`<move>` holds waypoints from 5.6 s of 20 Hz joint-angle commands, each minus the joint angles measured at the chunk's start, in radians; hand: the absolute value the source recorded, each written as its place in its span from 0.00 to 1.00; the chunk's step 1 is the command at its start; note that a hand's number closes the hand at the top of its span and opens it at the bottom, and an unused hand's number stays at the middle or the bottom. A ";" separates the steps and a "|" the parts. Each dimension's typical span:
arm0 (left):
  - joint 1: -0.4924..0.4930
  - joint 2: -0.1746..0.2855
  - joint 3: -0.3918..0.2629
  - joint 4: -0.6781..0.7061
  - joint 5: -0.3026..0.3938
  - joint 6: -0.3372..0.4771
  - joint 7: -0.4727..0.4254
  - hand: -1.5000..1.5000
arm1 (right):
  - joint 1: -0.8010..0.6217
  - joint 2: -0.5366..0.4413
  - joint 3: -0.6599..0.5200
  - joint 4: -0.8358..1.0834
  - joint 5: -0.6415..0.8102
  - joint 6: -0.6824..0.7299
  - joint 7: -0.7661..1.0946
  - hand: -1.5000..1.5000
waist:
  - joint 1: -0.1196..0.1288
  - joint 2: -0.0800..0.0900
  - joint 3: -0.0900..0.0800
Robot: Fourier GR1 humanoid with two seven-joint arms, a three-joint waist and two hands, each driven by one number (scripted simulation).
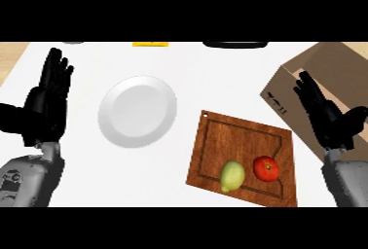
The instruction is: Pick the lemon from the cutting board and place it in the cardboard box
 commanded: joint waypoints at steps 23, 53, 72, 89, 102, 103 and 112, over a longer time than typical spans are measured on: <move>0.290 0.072 0.099 -0.019 0.228 -0.222 0.082 0.50 | 0.964 0.321 0.245 -0.498 0.980 -0.949 -0.525 0.00 | -0.064 -0.002 0.016; 0.274 0.083 0.113 -0.056 0.265 -0.283 0.100 0.50 | 1.145 0.323 0.820 -0.662 2.024 -0.544 0.819 0.00 | 0.002 0.014 0.023; 0.269 0.026 0.092 -0.066 0.221 -0.280 0.120 0.50 | 0.442 0.322 0.932 -0.388 1.924 -0.162 1.360 0.00 | 0.010 0.003 0.026; 0.252 0.018 0.113 -0.015 0.202 -0.315 0.088 0.50 | 0.348 0.322 0.838 -0.339 1.805 -0.097 1.378 0.00 | 0.003 0.002 0.026; 0.284 0.028 0.142 -0.070 0.216 -0.333 0.140 0.50 | 0.280 0.322 0.780 -0.177 1.708 -0.187 1.375 0.00 | 0.011 0.001 0.027; 0.304 0.043 0.170 -0.070 0.252 -0.369 0.130 0.50 | 0.278 0.322 0.743 -0.174 1.699 -0.200 1.336 0.00 | 0.012 0.000 0.026; 0.313 0.004 0.156 -0.072 0.215 -0.361 0.101 0.50 | 0.303 0.322 0.684 -0.132 1.758 -0.292 1.261 1.00 | 0.006 0.000 0.026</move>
